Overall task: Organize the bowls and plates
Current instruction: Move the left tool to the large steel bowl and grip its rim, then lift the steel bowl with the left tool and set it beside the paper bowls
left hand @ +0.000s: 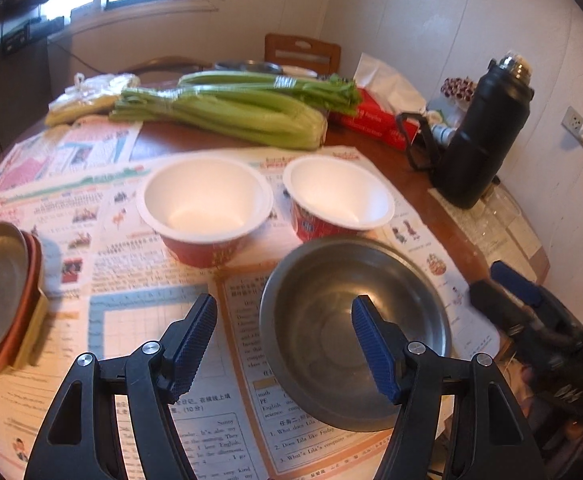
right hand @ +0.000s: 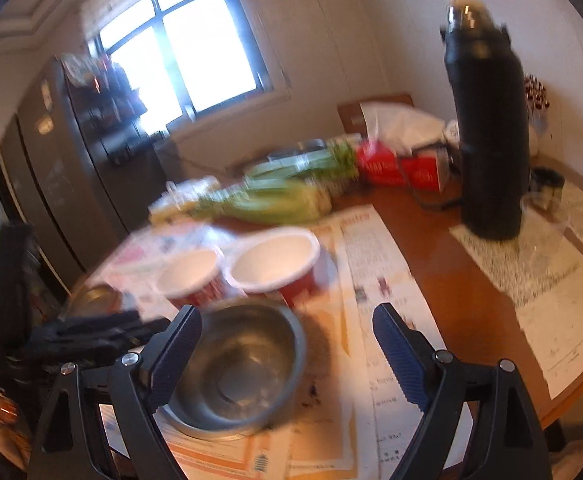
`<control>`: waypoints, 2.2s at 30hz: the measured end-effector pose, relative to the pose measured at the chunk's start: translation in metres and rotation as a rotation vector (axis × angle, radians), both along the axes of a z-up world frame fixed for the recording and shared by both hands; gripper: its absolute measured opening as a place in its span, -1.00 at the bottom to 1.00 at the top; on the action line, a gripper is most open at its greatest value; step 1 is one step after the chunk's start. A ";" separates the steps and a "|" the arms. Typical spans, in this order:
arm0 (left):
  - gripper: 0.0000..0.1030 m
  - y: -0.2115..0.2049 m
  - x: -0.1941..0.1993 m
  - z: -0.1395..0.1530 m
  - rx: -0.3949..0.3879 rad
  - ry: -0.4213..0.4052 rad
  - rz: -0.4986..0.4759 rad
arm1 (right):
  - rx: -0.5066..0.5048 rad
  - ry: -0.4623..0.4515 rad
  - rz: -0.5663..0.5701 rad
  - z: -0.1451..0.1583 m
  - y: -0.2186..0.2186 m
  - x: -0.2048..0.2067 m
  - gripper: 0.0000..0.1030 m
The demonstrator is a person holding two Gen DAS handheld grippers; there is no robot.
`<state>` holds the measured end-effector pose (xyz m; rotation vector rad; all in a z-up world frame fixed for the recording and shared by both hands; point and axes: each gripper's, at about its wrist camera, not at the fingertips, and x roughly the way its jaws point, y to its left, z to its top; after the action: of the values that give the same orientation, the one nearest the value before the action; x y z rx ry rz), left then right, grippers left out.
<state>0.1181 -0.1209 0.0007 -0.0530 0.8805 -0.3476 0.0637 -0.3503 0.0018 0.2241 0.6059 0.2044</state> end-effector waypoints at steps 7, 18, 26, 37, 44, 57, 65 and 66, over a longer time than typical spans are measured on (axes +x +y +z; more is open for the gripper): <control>0.39 -0.006 0.008 -0.023 0.032 0.053 0.001 | -0.081 0.061 -0.018 -0.027 0.010 0.012 0.64; 0.39 -0.015 0.016 -0.039 0.080 0.077 0.012 | -0.123 0.146 0.029 -0.047 0.029 0.026 0.07; 0.08 -0.020 0.015 -0.039 0.072 0.084 -0.015 | -0.151 0.135 0.108 -0.047 0.049 0.023 -0.17; -0.02 -0.005 -0.001 -0.021 0.053 0.054 -0.005 | -0.146 0.098 0.148 -0.026 0.063 0.009 -0.22; -0.02 0.018 -0.020 -0.009 0.062 0.019 0.024 | -0.153 0.076 0.190 -0.012 0.085 -0.003 -0.21; -0.01 0.054 -0.042 -0.019 0.063 0.035 0.073 | -0.165 0.102 0.253 -0.015 0.120 -0.012 -0.20; -0.01 0.061 -0.042 -0.026 0.067 0.042 0.086 | -0.165 0.127 0.261 -0.021 0.131 -0.012 -0.20; -0.01 0.061 -0.042 -0.027 0.069 0.042 0.088 | -0.166 0.129 0.261 -0.021 0.131 -0.012 -0.20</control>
<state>0.0762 -0.0595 -0.0263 -0.0355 0.9284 -0.2347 0.0520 -0.2190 -0.0196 -0.0032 0.7766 0.3916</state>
